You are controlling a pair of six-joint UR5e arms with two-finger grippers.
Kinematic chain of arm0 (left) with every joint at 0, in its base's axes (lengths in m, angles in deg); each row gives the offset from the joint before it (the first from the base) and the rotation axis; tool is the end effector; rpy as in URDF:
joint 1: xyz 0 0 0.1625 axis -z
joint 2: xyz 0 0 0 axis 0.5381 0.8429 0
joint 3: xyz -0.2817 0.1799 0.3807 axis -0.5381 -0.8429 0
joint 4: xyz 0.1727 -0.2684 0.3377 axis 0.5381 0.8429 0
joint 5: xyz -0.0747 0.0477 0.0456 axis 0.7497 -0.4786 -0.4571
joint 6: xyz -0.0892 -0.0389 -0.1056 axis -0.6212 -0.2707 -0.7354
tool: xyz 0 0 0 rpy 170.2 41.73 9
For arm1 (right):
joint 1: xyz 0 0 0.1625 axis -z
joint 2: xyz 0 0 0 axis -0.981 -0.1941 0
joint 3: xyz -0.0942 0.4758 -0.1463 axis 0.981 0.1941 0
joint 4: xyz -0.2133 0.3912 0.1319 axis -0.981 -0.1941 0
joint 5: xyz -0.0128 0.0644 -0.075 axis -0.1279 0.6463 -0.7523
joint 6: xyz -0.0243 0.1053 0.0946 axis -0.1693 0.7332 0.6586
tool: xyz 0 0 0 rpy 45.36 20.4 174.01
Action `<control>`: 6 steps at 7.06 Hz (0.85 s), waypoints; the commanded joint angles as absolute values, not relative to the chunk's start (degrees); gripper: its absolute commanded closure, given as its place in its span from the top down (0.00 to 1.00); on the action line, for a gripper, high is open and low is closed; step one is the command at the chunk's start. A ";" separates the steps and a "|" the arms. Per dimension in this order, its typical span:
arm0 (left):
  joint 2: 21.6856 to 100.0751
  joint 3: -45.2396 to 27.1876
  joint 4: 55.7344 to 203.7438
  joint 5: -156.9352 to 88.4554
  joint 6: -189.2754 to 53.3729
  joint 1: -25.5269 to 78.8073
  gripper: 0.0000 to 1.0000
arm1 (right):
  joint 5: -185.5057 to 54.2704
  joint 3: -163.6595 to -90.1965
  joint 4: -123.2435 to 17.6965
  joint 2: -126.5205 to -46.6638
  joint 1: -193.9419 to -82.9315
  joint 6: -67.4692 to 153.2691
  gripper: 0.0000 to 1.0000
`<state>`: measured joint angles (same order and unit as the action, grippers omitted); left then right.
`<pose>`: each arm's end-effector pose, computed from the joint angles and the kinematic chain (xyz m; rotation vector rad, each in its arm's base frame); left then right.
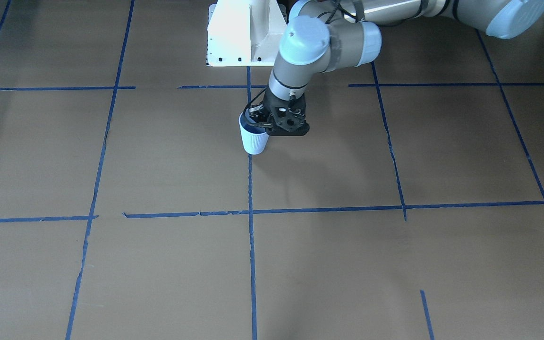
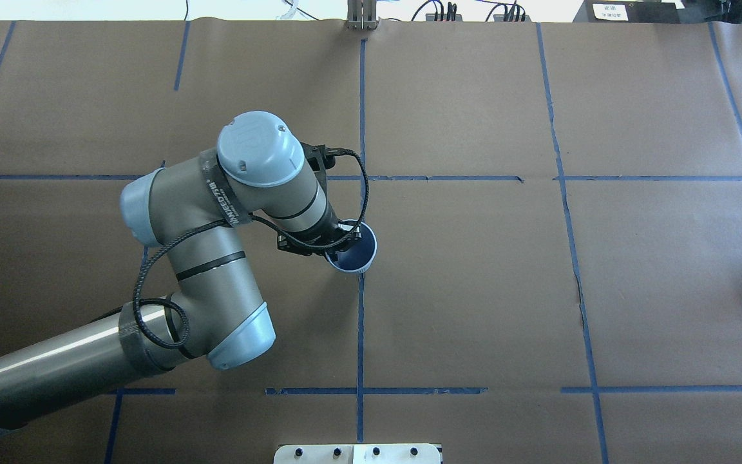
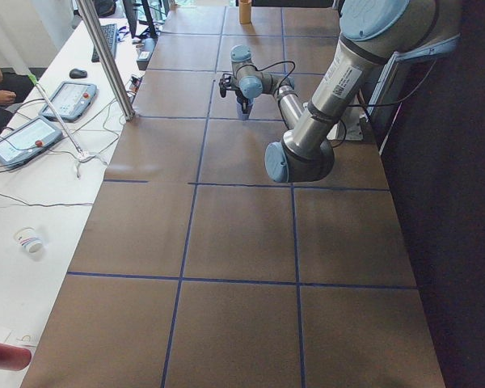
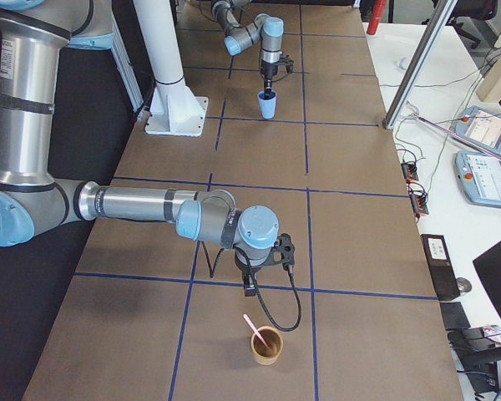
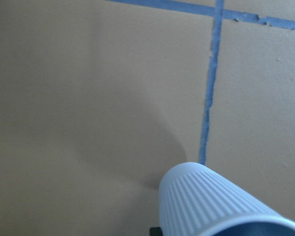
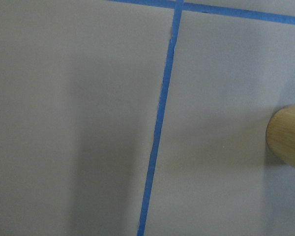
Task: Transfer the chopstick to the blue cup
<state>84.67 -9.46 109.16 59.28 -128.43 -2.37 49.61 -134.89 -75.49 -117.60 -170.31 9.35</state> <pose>0.6790 -0.4788 0.2230 -0.0458 0.9556 -0.0552 0.0376 -0.4320 0.7703 -0.0169 -0.8551 -0.1855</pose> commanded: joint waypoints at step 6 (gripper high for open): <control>84.01 -15.21 108.48 56.55 -128.63 -2.34 1.00 | 49.09 -136.15 -75.43 -117.51 -170.30 9.61 1.00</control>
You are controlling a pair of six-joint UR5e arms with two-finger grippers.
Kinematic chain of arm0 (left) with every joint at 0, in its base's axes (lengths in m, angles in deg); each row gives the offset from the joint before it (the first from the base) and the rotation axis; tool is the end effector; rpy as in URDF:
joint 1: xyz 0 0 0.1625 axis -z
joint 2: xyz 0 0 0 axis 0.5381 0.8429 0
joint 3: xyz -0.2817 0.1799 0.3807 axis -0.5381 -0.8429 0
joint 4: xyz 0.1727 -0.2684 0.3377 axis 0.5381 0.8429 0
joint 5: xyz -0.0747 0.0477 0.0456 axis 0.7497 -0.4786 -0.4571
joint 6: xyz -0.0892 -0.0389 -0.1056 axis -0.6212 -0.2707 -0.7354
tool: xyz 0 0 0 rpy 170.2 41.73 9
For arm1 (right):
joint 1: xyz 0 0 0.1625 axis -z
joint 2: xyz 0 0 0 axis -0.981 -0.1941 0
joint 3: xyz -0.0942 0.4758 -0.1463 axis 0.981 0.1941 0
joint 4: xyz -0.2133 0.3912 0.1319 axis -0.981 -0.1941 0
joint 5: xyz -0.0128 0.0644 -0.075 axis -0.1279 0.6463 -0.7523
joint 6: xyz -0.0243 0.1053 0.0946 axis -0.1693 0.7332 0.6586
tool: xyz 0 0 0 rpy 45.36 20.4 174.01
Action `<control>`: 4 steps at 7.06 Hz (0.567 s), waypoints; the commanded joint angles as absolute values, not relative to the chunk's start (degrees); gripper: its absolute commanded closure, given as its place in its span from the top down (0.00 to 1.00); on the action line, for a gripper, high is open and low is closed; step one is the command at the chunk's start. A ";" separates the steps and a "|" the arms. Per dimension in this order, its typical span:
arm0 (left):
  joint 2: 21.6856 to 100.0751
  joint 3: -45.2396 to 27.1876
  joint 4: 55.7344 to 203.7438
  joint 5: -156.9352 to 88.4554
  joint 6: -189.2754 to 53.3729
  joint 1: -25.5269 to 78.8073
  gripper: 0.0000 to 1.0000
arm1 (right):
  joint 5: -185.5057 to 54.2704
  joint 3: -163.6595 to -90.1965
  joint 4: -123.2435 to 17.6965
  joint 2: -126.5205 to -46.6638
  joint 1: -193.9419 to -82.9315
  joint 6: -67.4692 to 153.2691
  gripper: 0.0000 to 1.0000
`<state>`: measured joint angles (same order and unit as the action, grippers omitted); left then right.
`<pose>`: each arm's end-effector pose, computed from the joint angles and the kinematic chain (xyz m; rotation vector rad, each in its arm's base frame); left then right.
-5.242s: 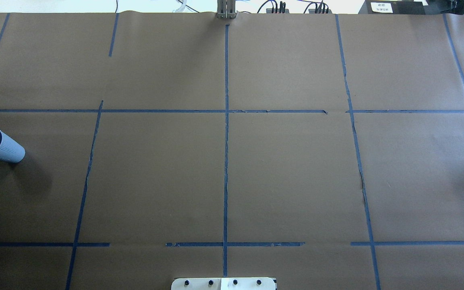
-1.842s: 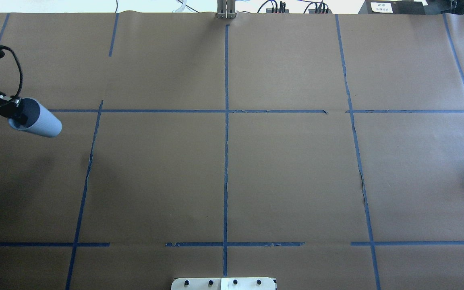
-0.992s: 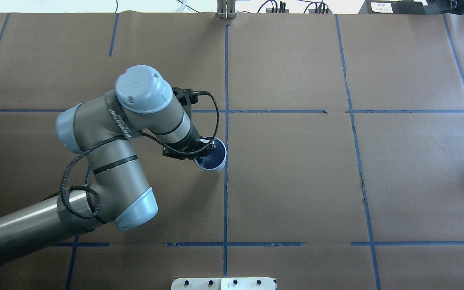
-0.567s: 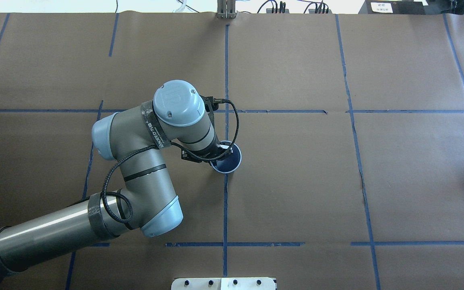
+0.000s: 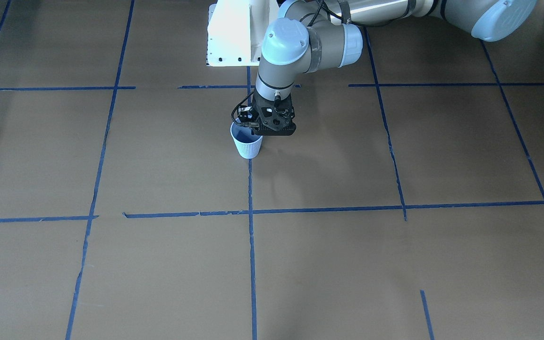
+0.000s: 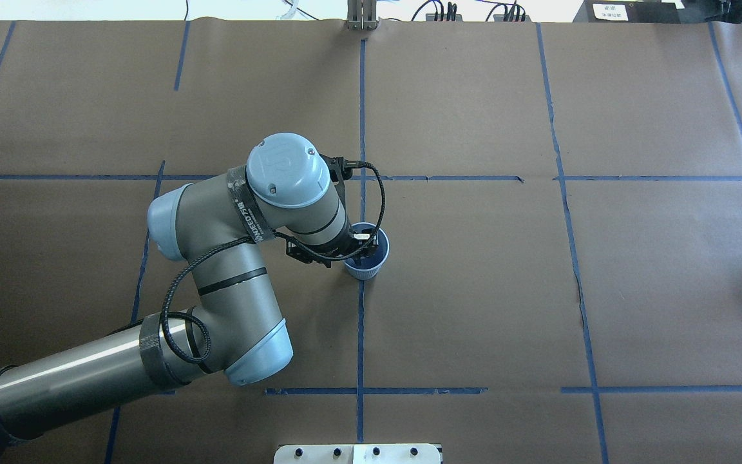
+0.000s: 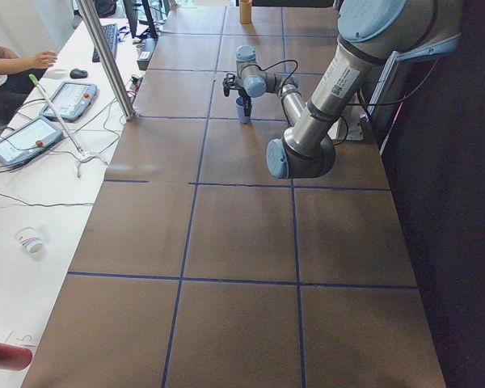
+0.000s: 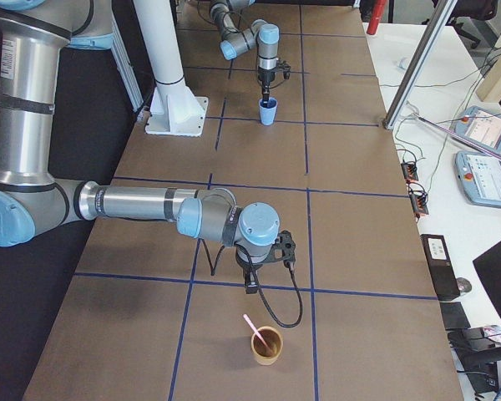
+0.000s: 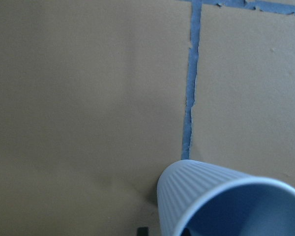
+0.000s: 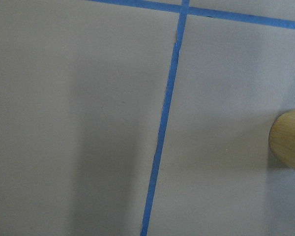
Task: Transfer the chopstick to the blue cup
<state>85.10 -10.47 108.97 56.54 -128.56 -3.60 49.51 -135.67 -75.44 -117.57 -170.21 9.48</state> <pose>0.6835 -0.4681 0.2106 -0.0055 0.9609 -0.0541 0.0371 -0.4338 0.7630 -0.0049 -0.8516 -0.1916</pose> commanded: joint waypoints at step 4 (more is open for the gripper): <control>77.59 -23.44 108.38 56.64 -131.25 -0.21 1.00 | 41.71 -135.62 -72.62 -117.58 -180.40 22.84 0.98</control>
